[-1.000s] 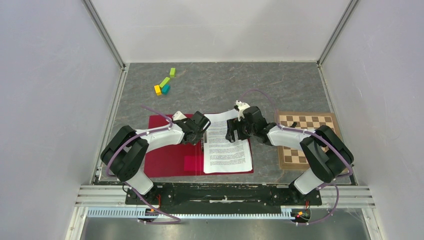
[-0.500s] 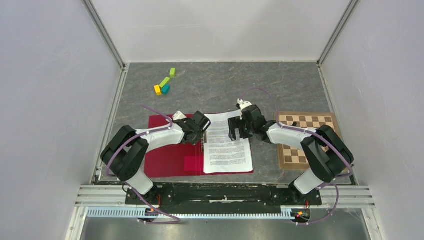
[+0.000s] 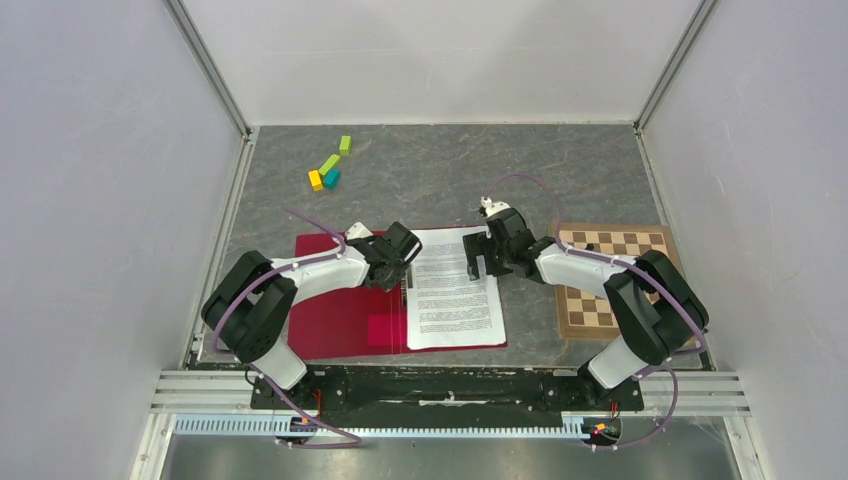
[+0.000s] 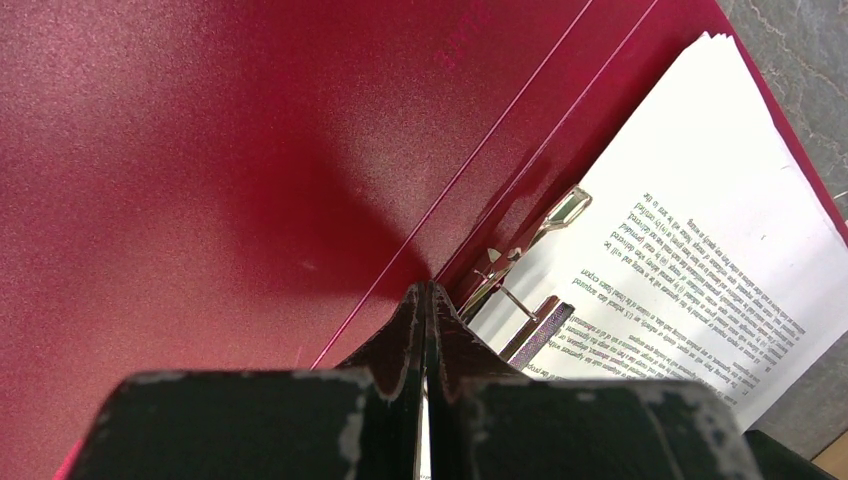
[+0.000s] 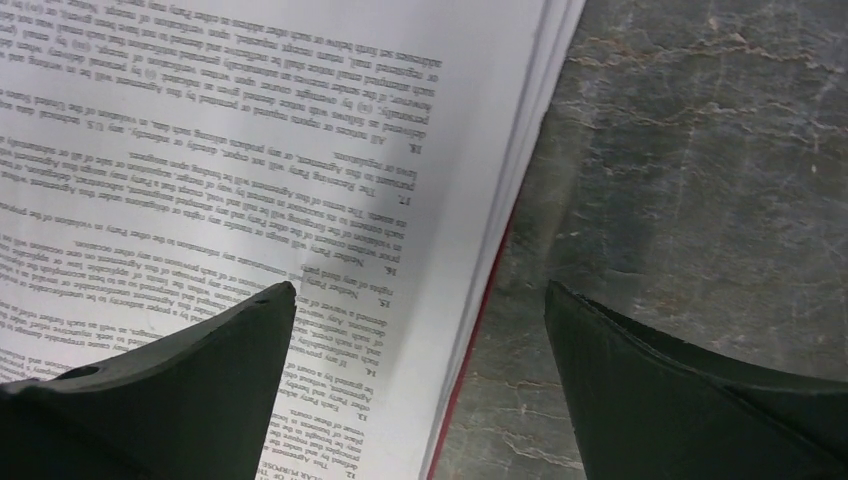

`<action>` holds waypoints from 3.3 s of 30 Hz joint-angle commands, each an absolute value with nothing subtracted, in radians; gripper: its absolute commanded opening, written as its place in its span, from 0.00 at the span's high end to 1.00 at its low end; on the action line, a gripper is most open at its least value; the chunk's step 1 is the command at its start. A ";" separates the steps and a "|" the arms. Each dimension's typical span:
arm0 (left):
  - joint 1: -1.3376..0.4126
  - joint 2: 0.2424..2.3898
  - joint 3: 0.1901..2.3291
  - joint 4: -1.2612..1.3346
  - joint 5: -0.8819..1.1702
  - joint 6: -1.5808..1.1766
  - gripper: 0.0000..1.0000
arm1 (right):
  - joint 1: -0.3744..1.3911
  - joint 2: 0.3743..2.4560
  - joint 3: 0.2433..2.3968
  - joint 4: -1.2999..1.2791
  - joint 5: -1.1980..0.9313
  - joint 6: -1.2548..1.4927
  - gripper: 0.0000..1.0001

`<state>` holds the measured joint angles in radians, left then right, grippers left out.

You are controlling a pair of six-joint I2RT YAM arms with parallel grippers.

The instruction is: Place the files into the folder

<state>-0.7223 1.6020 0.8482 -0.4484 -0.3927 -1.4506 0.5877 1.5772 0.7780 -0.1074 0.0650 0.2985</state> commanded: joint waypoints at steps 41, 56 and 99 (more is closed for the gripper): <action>-0.419 1.003 0.781 -0.647 -0.104 -0.853 0.79 | 1.027 1.840 1.193 -0.115 0.344 0.518 0.61; -0.414 1.025 0.755 -0.610 -0.078 -0.864 0.84 | 1.037 1.876 1.194 -0.094 0.321 0.523 0.67; -0.461 1.239 0.557 -0.380 -0.048 -1.029 0.98 | 0.913 1.810 1.089 -0.095 0.255 0.403 0.95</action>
<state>-0.4324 1.2098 0.5781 -0.4393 0.0242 -0.9337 0.9150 1.8610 1.1206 -0.0925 0.2619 0.4290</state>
